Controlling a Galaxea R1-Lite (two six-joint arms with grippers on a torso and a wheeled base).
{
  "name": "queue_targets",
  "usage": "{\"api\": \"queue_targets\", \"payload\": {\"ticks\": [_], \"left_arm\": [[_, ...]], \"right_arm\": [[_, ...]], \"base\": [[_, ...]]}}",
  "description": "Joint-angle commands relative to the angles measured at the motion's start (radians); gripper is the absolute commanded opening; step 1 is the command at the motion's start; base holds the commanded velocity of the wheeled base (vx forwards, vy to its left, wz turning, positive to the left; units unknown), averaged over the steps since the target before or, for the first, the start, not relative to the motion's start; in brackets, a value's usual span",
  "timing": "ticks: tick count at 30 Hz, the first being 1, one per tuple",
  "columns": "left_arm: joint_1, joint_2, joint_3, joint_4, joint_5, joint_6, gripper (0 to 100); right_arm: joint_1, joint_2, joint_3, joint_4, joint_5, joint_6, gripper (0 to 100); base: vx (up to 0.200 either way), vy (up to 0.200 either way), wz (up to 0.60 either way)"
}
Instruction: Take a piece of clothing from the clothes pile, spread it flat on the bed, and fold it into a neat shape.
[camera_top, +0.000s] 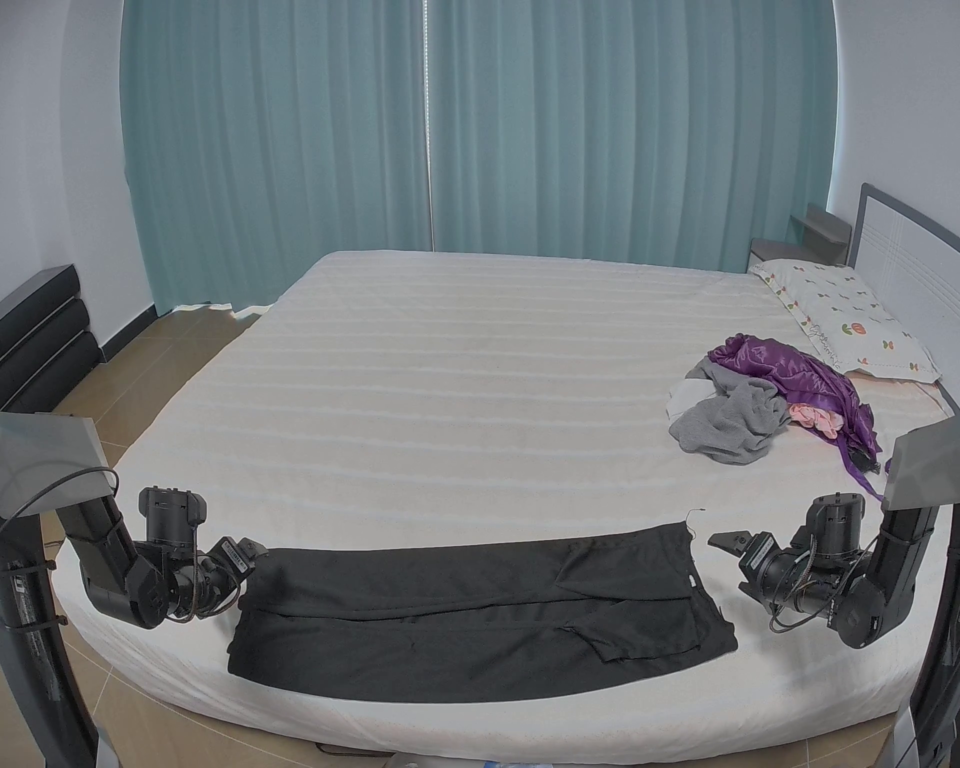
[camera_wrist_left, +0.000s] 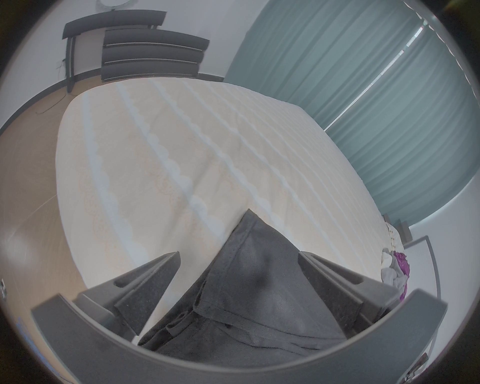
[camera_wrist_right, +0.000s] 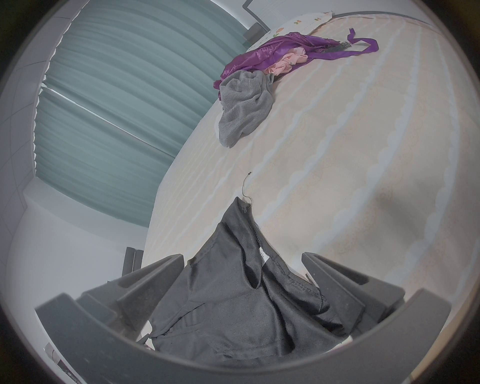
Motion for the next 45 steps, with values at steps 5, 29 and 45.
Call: {"api": "queue_targets", "payload": {"ticks": [5, 29, 45], "left_arm": [[0.014, 0.021, -0.005, 0.009, -0.132, 0.155, 100], [0.000, 0.155, 0.046, -0.152, -0.143, 0.425, 100], [-0.015, 0.164, 0.032, -0.153, -0.132, 0.417, 0]], "right_arm": [[-0.007, 0.084, 0.004, -0.051, 0.007, 0.002, 100], [0.001, 0.120, 0.015, -0.097, 0.007, 0.022, 100], [0.003, 0.121, 0.017, -0.097, 0.009, 0.022, 100]], "base": [[0.000, 0.000, 0.00], [0.000, 0.000, 0.00], [0.000, 0.000, 0.00]]}}
